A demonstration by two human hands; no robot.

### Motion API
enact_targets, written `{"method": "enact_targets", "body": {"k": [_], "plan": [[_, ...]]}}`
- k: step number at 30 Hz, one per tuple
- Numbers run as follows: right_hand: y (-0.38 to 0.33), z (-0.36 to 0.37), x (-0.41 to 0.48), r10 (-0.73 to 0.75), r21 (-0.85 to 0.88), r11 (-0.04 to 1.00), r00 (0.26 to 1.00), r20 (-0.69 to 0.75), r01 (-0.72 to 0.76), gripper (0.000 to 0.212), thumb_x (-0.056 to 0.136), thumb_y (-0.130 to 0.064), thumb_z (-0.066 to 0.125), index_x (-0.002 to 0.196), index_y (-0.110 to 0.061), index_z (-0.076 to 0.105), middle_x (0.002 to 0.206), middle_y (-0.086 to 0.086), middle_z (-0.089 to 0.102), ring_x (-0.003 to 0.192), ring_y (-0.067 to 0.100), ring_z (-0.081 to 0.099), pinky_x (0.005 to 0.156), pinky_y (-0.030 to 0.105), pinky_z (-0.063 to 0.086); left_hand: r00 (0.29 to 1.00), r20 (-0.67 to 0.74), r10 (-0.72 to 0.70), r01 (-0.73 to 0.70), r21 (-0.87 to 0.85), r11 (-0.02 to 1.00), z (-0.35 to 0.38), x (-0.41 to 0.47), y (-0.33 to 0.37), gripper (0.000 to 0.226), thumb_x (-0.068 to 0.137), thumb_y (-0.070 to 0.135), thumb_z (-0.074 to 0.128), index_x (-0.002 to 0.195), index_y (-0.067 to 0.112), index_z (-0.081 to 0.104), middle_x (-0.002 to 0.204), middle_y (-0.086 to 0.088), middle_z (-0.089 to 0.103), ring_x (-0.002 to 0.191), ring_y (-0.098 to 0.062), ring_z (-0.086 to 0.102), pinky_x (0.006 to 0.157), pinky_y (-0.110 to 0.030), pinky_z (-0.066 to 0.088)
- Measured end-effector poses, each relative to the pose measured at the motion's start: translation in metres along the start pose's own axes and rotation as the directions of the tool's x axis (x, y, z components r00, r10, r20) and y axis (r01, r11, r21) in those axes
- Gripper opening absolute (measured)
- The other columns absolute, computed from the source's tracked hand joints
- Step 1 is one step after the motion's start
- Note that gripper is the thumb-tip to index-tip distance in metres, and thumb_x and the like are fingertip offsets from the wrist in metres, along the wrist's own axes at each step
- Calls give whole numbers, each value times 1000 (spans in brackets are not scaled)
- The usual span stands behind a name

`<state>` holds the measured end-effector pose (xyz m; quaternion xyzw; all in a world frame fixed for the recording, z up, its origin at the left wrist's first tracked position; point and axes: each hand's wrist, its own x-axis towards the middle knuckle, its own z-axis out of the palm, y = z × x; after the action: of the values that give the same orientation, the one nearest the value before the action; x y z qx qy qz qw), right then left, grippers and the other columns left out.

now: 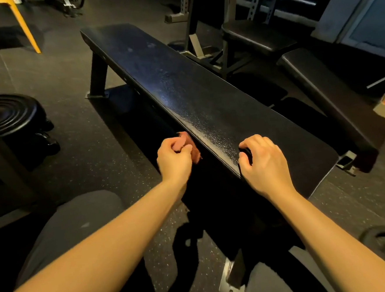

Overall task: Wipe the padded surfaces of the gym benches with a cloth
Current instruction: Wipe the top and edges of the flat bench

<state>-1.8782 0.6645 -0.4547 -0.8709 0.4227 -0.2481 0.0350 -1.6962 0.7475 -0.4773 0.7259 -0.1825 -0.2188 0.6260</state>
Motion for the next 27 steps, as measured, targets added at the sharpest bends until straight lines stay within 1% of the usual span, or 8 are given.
{"method": "enact_targets", "body": {"k": [5, 11, 14, 16, 19, 21, 24, 27], "plan": [[2, -1, 2, 22, 83, 996, 1000, 3, -22, 18, 93, -20, 57, 106, -18, 70, 108, -7, 64, 101, 16, 56, 91, 37, 45, 997, 53, 47, -49, 23, 999, 17, -73, 5, 15, 79, 3, 68, 85, 16, 65, 65, 12, 67, 66, 3, 61, 63, -14, 43], [9, -4, 4, 72, 234, 969, 996, 56, -83, 27, 92, -8, 51, 104, -19, 72, 110, -7, 66, 106, 15, 54, 96, 36, 42, 874, 484, 27, -46, 27, 999, 7, -170, -16, 18, 83, -2, 69, 89, 16, 69, 83, 8, 73, 82, -3, 69, 72, -14, 49], [10, -6, 3, 52, 254, 965, 996, 70, -69, 31, 91, -4, 49, 105, -17, 73, 112, -5, 67, 107, 18, 55, 97, 39, 43, 942, 334, -24, 57, -87, 995, 2, -138, -9, 11, 80, -14, 58, 83, -4, 59, 71, -14, 72, 72, -26, 76, 70, -36, 60], [9, -7, 3, 51, 254, 965, 995, 80, -70, 32, 91, -4, 48, 107, -17, 73, 114, -4, 67, 109, 18, 55, 98, 40, 43, 987, 157, -32, 50, -111, 993, 4, -100, 2, 9, 78, -10, 58, 80, -3, 54, 67, -12, 70, 69, -31, 75, 71, -40, 61], [9, -7, 3, 68, 266, 960, 994, 90, -90, 34, 91, -3, 47, 107, -18, 73, 115, -4, 67, 111, 18, 54, 100, 40, 43, 1000, 12, -6, 6, 21, 1000, 16, -84, 16, 12, 79, 4, 68, 85, 14, 66, 65, 10, 68, 67, 0, 68, 74, -26, 54], [10, -7, 5, 71, 285, 954, 994, 84, -93, 34, 90, -3, 47, 106, -17, 73, 115, -4, 67, 111, 19, 55, 101, 40, 42, 999, -25, 27, -25, 82, 996, 25, -109, 23, 14, 79, 4, 70, 83, 16, 65, 62, 16, 64, 67, 4, 62, 67, -19, 42], [11, -7, 6, 67, 289, 953, 994, 85, -89, 34, 88, -2, 47, 104, -16, 74, 114, -2, 68, 111, 21, 56, 100, 42, 43, 982, 180, 52, -61, 45, 997, 26, -165, 10, 14, 77, -2, 69, 80, 11, 65, 65, 19, 66, 65, 1, 61, 62, -15, 42], [12, -8, 6, 54, 264, 961, 993, 105, -80, 36, 89, -3, 46, 108, -16, 73, 118, -2, 67, 113, 21, 55, 100, 42, 43, 919, 394, 10, -56, 105, 993, 14, -176, -1, 17, 80, 3, 77, 87, 18, 73, 80, 8, 73, 78, -6, 68, 73, -22, 51]]}}
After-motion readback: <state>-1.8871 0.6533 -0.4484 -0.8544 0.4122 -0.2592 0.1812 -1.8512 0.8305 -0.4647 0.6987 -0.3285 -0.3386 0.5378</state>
